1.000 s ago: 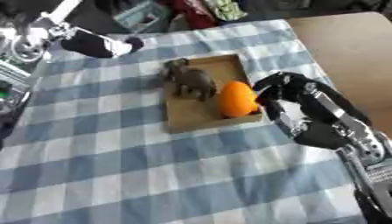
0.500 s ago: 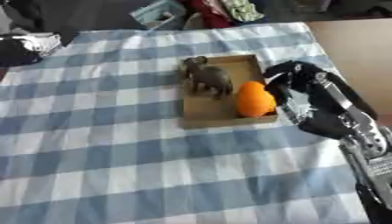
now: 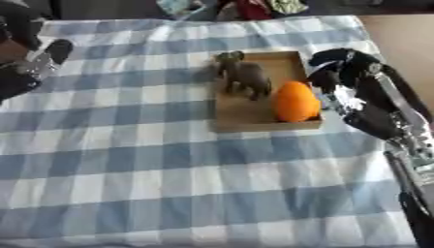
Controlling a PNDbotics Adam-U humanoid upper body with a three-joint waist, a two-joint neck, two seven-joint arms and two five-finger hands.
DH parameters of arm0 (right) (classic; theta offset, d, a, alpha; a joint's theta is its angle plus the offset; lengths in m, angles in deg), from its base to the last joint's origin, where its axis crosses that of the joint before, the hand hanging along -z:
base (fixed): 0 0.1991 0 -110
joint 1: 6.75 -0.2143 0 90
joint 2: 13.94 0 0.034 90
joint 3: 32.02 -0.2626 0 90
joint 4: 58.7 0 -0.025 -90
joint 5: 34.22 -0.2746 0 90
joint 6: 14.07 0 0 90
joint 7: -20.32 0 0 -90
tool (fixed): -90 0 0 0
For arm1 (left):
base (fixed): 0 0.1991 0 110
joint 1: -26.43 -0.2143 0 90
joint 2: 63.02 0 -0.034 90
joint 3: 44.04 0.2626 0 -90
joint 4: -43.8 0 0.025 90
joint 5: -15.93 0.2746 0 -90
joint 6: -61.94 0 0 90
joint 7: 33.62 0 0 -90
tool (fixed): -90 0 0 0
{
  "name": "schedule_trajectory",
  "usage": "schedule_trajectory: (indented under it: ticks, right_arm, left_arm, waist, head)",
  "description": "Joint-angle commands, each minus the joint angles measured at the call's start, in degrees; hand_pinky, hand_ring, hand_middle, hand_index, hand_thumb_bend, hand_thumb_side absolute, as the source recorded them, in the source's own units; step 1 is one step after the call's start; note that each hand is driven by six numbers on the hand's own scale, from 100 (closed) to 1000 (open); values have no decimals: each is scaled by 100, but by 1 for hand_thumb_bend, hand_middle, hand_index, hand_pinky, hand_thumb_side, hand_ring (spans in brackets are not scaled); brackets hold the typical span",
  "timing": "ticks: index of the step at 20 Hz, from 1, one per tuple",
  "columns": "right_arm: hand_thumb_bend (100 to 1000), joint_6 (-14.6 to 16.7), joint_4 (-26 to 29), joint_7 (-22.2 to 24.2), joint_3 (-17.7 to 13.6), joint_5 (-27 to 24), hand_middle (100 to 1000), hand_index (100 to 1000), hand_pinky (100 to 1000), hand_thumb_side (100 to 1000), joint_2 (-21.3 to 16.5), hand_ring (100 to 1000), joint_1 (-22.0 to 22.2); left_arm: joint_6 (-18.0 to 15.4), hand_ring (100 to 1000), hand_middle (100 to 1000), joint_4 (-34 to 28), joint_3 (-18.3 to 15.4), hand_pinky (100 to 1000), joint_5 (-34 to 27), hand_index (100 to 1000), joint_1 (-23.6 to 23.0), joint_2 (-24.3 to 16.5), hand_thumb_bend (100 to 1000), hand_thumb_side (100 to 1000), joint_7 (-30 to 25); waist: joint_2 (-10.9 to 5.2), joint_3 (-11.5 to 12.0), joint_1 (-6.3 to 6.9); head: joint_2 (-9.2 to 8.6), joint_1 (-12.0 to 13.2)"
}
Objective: Pick up objects on the table and place them in the box.
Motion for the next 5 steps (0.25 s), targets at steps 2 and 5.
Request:
schedule_trajectory:
  ticks: [2, 5]
  right_arm:
    - [135, -24, 129, -156, -81, -86, 710, 790, 638, 514, -45, 653, -56]
    - [128, -42, 127, -230, -122, -119, 714, 788, 636, 502, -36, 657, -50]
  left_arm:
    - [-142, 475, 478, -12, -33, 476, -122, 642, -49, 25, 639, 392, 80]
    - [-163, 476, 478, 58, -46, 472, -169, 642, -147, 120, 626, 376, 105]
  waist:
    - [-56, 17, -7]
    - [-25, 28, -23]
  head:
    - [63, 37]
    - [63, 54]
